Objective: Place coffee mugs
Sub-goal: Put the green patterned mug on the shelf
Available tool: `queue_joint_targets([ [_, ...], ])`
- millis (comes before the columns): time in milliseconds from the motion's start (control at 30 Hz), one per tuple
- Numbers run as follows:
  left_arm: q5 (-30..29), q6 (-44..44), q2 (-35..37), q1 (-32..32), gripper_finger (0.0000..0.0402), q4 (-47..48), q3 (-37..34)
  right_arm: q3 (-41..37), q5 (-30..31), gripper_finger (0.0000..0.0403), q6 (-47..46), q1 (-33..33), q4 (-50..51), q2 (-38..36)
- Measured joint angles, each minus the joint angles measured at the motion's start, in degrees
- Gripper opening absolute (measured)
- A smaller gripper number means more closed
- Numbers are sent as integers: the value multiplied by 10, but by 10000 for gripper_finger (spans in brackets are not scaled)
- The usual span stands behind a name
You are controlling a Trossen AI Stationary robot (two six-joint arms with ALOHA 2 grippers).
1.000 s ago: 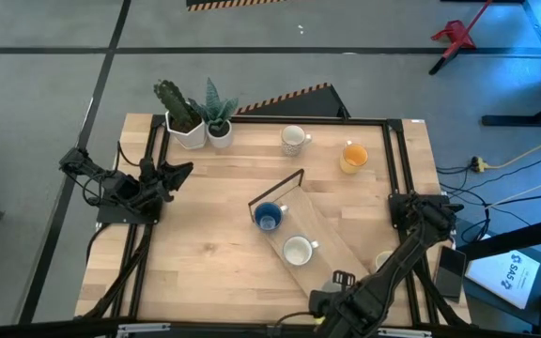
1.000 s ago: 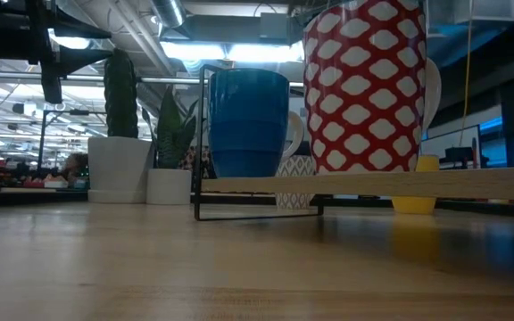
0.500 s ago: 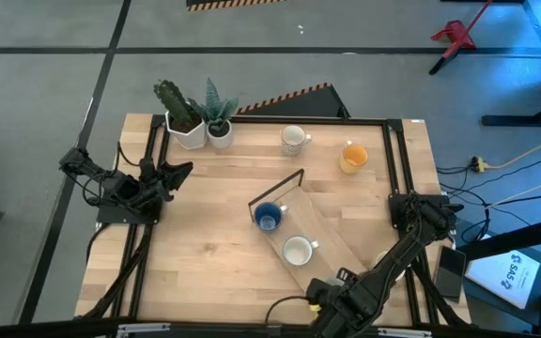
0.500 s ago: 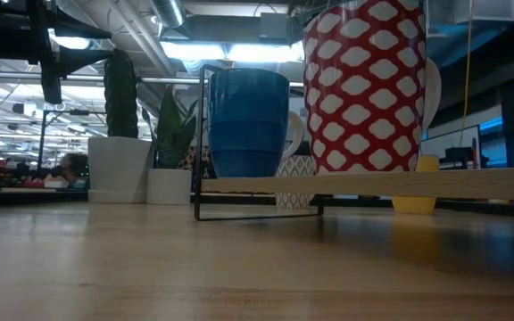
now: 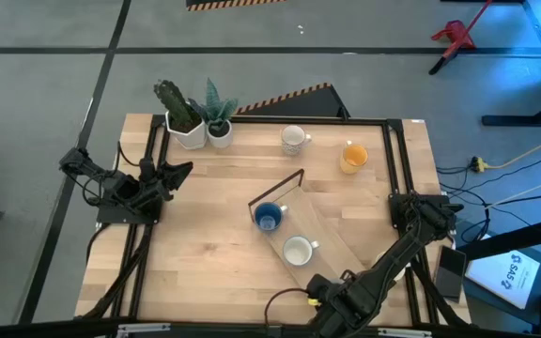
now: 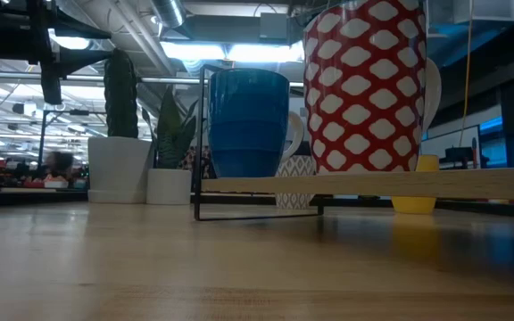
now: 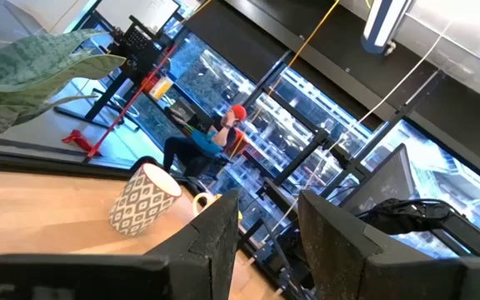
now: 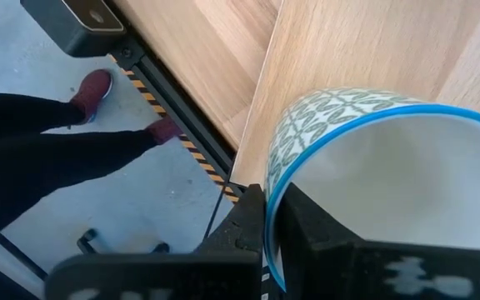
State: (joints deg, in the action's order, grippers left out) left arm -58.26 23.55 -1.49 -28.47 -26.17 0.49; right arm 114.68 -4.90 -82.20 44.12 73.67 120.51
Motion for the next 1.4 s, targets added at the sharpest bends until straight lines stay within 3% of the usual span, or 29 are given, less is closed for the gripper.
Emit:
queue_joint_targets([
  [933,-8,3,0,0,121,1,0,0,24,7,-42,-3,-16,1],
  [1400,-9,-1,0,0,121,2,0,-1,55,103,-30,-3,-28,8],
])
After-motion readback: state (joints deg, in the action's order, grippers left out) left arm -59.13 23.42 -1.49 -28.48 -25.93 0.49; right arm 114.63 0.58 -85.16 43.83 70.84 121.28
